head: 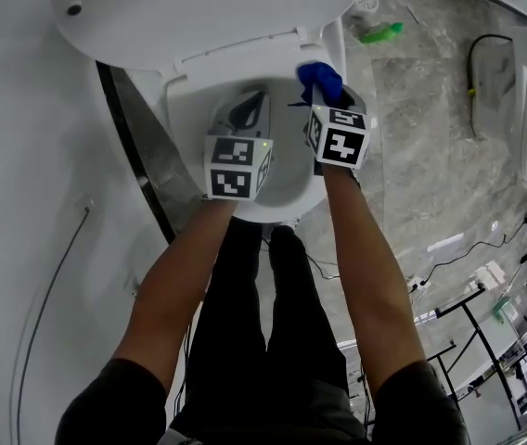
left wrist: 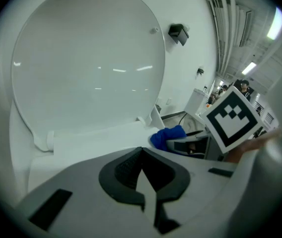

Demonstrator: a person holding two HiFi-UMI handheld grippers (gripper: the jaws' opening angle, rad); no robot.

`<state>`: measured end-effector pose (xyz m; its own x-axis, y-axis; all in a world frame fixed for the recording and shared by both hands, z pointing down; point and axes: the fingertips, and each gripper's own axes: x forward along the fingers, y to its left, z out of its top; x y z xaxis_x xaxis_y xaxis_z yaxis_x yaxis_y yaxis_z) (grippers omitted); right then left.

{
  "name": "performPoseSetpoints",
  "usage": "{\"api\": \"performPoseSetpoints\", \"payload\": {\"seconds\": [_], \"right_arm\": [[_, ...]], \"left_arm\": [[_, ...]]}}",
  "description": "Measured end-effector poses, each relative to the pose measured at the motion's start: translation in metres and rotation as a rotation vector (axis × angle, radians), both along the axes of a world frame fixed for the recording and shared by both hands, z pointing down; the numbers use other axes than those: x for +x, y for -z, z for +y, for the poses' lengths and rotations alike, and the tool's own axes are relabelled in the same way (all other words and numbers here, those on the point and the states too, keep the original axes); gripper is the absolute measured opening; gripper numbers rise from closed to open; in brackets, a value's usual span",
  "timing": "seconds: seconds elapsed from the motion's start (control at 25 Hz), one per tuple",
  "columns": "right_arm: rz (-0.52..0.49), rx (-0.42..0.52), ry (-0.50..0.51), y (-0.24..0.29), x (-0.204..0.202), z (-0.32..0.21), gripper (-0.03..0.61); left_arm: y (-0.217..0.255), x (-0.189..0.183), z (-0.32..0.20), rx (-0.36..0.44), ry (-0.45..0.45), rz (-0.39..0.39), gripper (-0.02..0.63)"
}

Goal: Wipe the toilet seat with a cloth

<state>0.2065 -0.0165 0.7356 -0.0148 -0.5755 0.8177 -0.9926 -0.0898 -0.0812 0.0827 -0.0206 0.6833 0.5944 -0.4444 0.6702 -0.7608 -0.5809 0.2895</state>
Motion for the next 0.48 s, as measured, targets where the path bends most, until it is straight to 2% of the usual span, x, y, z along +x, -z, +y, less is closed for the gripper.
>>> {"api": "performPoseSetpoints", "payload": {"seconds": [0.2, 0.48], "right_arm": [[0.070, -0.028, 0.091, 0.000, 0.007, 0.030, 0.107], [0.092, -0.052, 0.190, -0.002, 0.001, 0.085, 0.106]], "left_arm": [[-0.008, 0.019, 0.035, -0.042, -0.038, -0.013, 0.010], [-0.025, 0.010, 0.086, -0.126, -0.063, -0.036, 0.011]]}}
